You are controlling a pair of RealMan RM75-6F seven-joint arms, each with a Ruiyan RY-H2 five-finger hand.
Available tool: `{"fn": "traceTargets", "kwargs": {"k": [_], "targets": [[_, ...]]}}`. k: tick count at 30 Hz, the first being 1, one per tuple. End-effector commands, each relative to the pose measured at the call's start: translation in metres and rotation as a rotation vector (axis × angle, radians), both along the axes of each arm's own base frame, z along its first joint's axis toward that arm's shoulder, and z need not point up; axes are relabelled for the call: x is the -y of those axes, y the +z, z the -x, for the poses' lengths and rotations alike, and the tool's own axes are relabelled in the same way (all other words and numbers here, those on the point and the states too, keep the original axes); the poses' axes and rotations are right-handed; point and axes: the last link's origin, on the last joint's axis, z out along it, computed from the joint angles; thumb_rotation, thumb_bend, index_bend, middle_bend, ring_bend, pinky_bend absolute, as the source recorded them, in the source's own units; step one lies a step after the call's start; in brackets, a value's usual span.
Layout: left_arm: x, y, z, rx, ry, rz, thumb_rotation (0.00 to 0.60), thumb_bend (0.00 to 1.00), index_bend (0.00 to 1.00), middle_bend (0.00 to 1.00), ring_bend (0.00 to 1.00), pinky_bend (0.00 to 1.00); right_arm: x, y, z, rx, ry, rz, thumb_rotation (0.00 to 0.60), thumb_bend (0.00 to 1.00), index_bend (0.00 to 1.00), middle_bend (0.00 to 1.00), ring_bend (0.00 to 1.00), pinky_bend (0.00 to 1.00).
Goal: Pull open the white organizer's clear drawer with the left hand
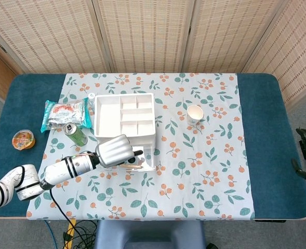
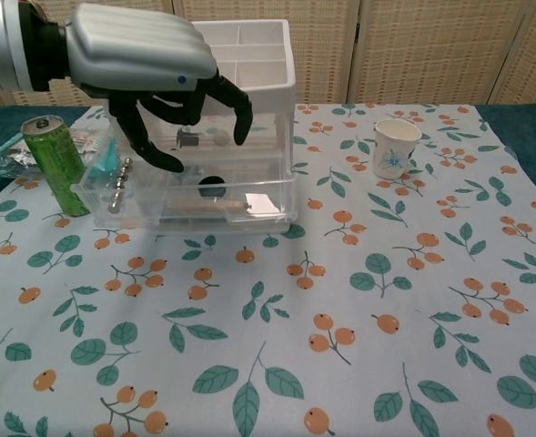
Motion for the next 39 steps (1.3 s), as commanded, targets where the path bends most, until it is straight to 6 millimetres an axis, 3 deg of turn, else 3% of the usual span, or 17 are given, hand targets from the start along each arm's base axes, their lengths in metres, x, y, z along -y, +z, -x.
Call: {"fn": "traceTargets", "kwargs": {"k": [1,13,39], "targets": [[-0.002,-0.003,0.002,-0.014,-0.020,-0.009,0.600,0.21,0.36,0.98,1.00,1.00,0.000,0.000,0.000,0.000,0.001,0.000,0.600,0.37,0.08,0.14,0.12,0.16],[-0.005,-0.012,0.008,-0.016,-0.066,-0.015,0.600,0.13,0.41,0.98,1.00,1.00,0.000,0.000,0.001,0.000,-0.006,0.002,0.600,0.37,0.08,0.14,0.12,0.16],[-0.008,-0.026,0.005,-0.070,-0.082,-0.028,0.600,0.13,0.43,0.98,1.00,1.00,-0.003,0.003,0.006,0.001,-0.018,0.013,0.600,0.37,0.08,0.14,0.12,0.16]]}}
